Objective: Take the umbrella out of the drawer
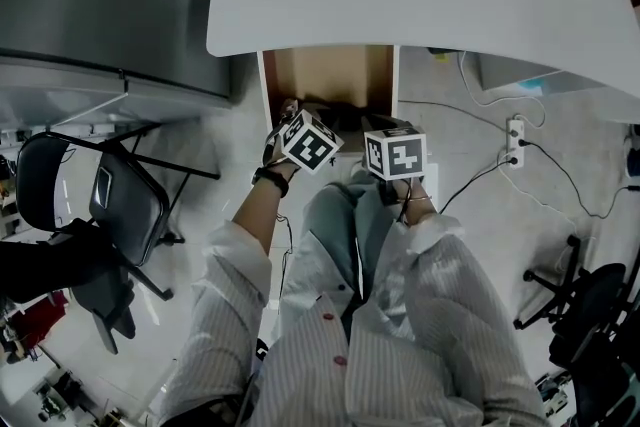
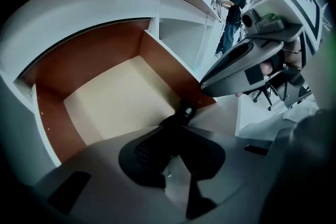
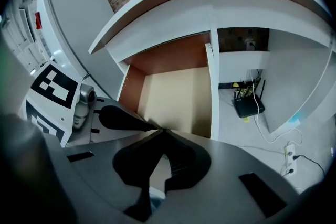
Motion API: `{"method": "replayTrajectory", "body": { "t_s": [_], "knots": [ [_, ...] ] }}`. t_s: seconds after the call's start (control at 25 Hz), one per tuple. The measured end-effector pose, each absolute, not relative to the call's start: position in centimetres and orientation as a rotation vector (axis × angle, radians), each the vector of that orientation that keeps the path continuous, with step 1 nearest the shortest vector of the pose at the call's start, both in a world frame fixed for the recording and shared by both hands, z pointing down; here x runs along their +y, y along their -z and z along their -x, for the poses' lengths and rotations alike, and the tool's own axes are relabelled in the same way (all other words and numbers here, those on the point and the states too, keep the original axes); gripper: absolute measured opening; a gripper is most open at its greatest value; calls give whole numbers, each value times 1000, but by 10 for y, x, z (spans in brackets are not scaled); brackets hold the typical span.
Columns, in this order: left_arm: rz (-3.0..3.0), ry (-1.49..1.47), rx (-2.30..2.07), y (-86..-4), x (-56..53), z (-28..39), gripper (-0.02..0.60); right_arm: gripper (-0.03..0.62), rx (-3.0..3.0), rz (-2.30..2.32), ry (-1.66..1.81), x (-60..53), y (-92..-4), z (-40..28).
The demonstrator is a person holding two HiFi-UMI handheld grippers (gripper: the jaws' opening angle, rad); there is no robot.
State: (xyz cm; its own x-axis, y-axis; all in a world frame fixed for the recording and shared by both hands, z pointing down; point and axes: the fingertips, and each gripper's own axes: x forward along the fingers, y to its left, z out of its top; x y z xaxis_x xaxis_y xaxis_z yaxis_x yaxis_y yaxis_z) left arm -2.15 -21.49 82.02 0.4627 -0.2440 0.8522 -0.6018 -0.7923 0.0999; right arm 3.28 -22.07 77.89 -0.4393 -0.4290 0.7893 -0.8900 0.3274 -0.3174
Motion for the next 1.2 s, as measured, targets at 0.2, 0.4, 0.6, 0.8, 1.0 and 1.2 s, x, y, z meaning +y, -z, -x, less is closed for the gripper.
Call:
{"method": "replayTrajectory", "body": {
  "t_s": [0.2, 0.4, 0.6, 0.8, 1.0, 1.2],
  "knots": [
    [-2353, -1312, -555, -833, -218, 21, 143, 35, -1983, -1143, -1057, -225, -792, -39],
    [-2381, -1464, -370, -852, -214, 26, 235, 35, -1973, -1130, -1091, -229, -797, -41],
    [-2345, -1588, -186, -879, -207, 34, 324, 35, -1964, -1085, -1111, -232, -804, -36],
    [-2369, -1635, -106, -893, -210, 37, 333, 35, -1951, -1060, -1117, -234, -810, -34],
    [-2351, -1626, -118, -906, -216, 37, 331, 35, -1924, -1051, -1142, -237, -816, -32],
    [-2313, -1581, -110, -904, -220, 36, 305, 35, -1911, -1045, -1174, -237, -820, -32]
  ]
}}
